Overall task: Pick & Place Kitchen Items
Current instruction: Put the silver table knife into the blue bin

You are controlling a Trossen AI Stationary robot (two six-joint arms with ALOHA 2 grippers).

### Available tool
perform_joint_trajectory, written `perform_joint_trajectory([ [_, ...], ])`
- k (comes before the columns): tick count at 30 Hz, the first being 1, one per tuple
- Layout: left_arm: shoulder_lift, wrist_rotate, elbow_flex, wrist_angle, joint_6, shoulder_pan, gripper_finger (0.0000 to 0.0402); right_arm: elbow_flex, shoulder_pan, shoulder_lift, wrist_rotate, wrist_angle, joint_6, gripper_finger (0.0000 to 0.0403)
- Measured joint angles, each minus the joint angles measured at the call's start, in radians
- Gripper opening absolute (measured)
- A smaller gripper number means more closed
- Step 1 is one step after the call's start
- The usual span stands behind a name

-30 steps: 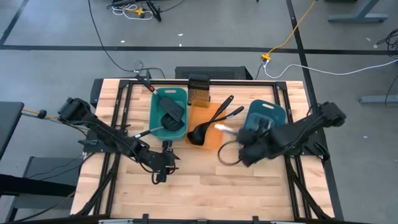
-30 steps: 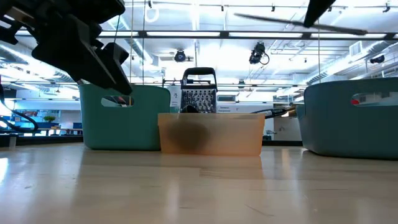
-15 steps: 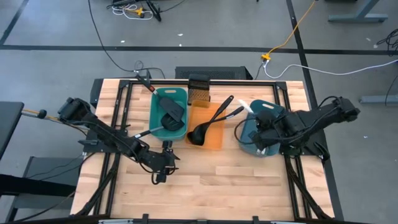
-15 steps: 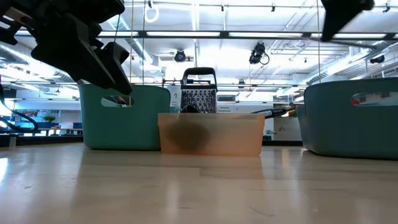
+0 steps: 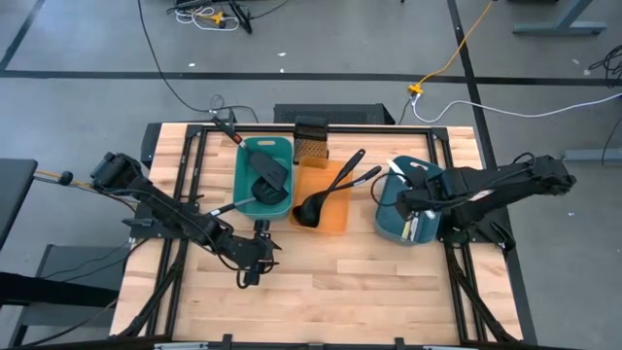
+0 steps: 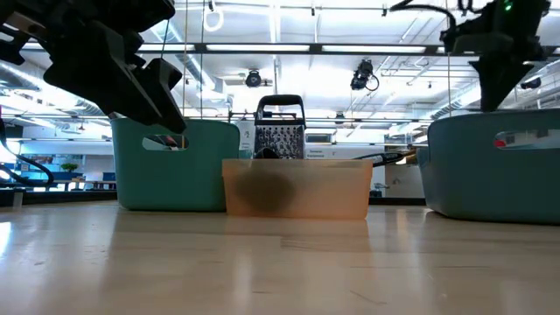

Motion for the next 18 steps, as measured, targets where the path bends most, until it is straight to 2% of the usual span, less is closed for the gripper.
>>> perform_joint_trajectory([
  [9, 0.0, -0.001, 0.0, 0.001, 0.003, 0.0, 0.0195, -0.03, -0.137, 0.003, -0.033, 0.064, -0.02, 0.0041],
  [18, 0.0, 0.009, 0.0, 0.001, 0.001, -0.001, 0.0195, -0.031, -0.184, 0.004, -0.096, 0.077, -0.022, 0.0041],
])
